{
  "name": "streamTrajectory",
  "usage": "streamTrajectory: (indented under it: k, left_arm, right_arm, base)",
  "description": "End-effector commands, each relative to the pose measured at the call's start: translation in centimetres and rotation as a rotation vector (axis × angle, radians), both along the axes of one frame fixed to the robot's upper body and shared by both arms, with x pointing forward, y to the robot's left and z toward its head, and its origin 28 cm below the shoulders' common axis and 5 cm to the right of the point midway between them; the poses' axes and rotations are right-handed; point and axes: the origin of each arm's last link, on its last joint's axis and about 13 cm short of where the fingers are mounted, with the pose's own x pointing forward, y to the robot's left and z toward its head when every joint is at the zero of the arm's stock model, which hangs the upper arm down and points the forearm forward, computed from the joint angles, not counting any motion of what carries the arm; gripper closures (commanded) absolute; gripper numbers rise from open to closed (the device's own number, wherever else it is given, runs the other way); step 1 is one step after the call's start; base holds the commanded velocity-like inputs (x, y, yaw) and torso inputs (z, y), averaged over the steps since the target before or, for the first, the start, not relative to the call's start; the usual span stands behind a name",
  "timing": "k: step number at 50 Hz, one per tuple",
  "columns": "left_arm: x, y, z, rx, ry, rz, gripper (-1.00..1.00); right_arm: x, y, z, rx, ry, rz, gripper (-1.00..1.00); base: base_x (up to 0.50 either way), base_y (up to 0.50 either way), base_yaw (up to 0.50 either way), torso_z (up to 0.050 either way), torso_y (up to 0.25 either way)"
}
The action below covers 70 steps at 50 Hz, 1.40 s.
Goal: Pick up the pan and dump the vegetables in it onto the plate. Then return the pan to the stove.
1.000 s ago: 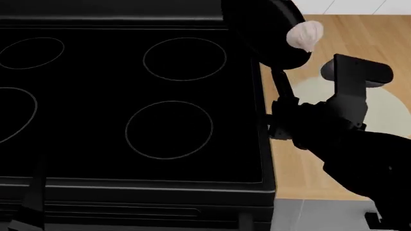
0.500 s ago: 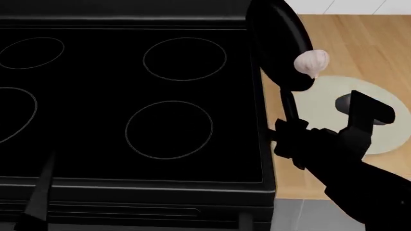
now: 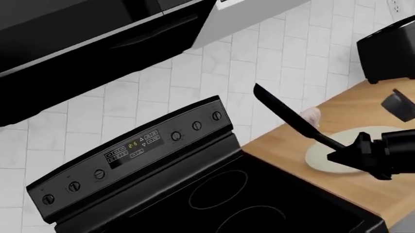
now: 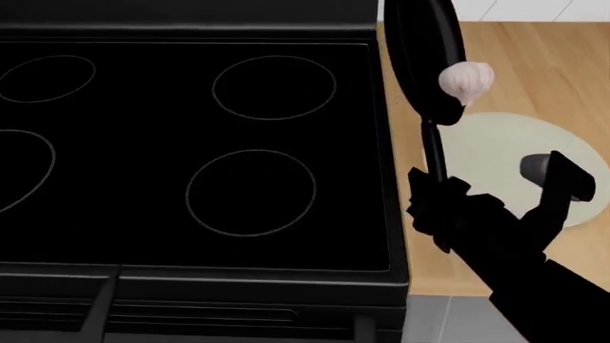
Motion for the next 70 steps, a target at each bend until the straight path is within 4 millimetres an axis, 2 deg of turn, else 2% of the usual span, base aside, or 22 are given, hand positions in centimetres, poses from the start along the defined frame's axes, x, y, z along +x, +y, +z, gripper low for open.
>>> streamTrajectory:
  k: [1,7,16,42,45,51,58,70]
  left_arm:
    - [0.0,-0.1,0.2,0.006,-0.003,-0.021,-1.00]
    - [0.0,0.0,1.2,0.004,-0.024,-0.013,-1.00]
    - [0.5,-0.8,2.1,0.024,-0.089,-0.008,-1.00]
    - [0.6,-0.9,2.1,0.034,-0.108,-0.016,-1.00]
    - [0.6,-0.8,2.0,0.032,-0.103,-0.019,-1.00]
    - [0.3,-0.5,1.7,0.021,-0.082,-0.032,-1.00]
    - [-0.1,0.6,1.1,-0.006,-0.086,-0.026,-1.00]
    - [-0.9,2.1,0.1,-0.039,-0.067,-0.012,-1.00]
  right_arm:
    - [0.4,-0.4,0.5,0.182,-0.123,0.024,1.00]
    - [-0.1,-0.6,0.0,0.210,-0.122,0.022,1.00]
    - [-0.5,-0.9,0.0,0.233,-0.136,0.020,1.00]
    - [-0.6,-0.7,0.1,0.348,-0.202,0.058,1.00]
    - [-0.9,0.0,0.5,0.229,-0.181,0.035,1.00]
    - [-3.5,2.6,4.0,-0.058,-0.210,0.053,1.00]
    - [-5.7,4.7,5.9,-0.360,-0.190,0.004,1.00]
    - [-9.7,5.4,8.1,-0.518,-0.199,0.036,1.00]
  base:
    - [0.00,0.00,0.00,0.000,0.000]
    - [0.00,0.00,0.00,0.000,0.002]
    - [0.00,0.00,0.00,0.001,0.002]
    - [0.00,0.00,0.00,0.000,0.002]
    - [0.00,0.00,0.00,0.000,0.000]
    - [0.00,0.00,0.00,0.002,0.002]
    - [0.00,0.00,0.00,0.000,0.002]
    - [0.00,0.00,0.00,0.001,0.002]
